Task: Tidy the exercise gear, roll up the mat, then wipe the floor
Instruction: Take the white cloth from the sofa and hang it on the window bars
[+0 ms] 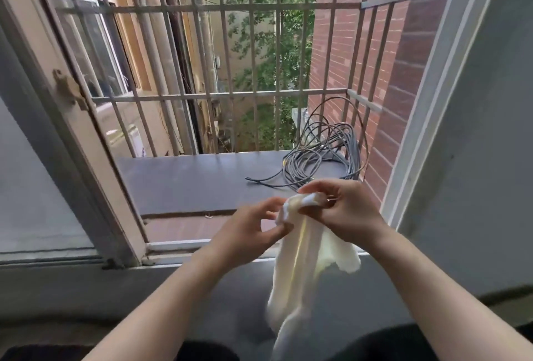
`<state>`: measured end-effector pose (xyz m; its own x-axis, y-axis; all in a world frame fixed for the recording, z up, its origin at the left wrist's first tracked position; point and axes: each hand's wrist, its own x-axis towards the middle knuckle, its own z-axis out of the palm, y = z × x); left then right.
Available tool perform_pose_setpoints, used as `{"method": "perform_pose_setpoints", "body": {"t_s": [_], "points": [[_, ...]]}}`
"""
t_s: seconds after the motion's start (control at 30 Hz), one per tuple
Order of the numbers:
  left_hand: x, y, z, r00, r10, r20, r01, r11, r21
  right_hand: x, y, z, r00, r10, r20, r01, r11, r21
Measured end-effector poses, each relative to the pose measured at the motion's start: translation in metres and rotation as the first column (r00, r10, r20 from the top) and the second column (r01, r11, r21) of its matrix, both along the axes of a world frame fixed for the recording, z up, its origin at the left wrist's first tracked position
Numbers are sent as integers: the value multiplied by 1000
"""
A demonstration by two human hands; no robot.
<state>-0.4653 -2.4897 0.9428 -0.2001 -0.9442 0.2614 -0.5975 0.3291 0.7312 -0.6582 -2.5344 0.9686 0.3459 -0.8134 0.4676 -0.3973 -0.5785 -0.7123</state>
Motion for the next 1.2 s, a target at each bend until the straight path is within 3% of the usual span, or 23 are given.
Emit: {"method": "perform_pose_setpoints", "body": {"t_s": [0.43, 0.7, 1.2], "points": [[23, -171, 57, 987, 139, 86, -125, 981, -149, 37, -198, 55, 991, 127, -33, -131, 979, -157], [33, -262, 102, 985, 166, 53, -149, 960, -236, 47, -285, 110, 981, 190, -33, -192, 958, -210], [61, -345, 202, 995, 82, 62, -49, 906, -421, 80, -343, 216, 998, 34, -55, -58, 859, -509]]}}
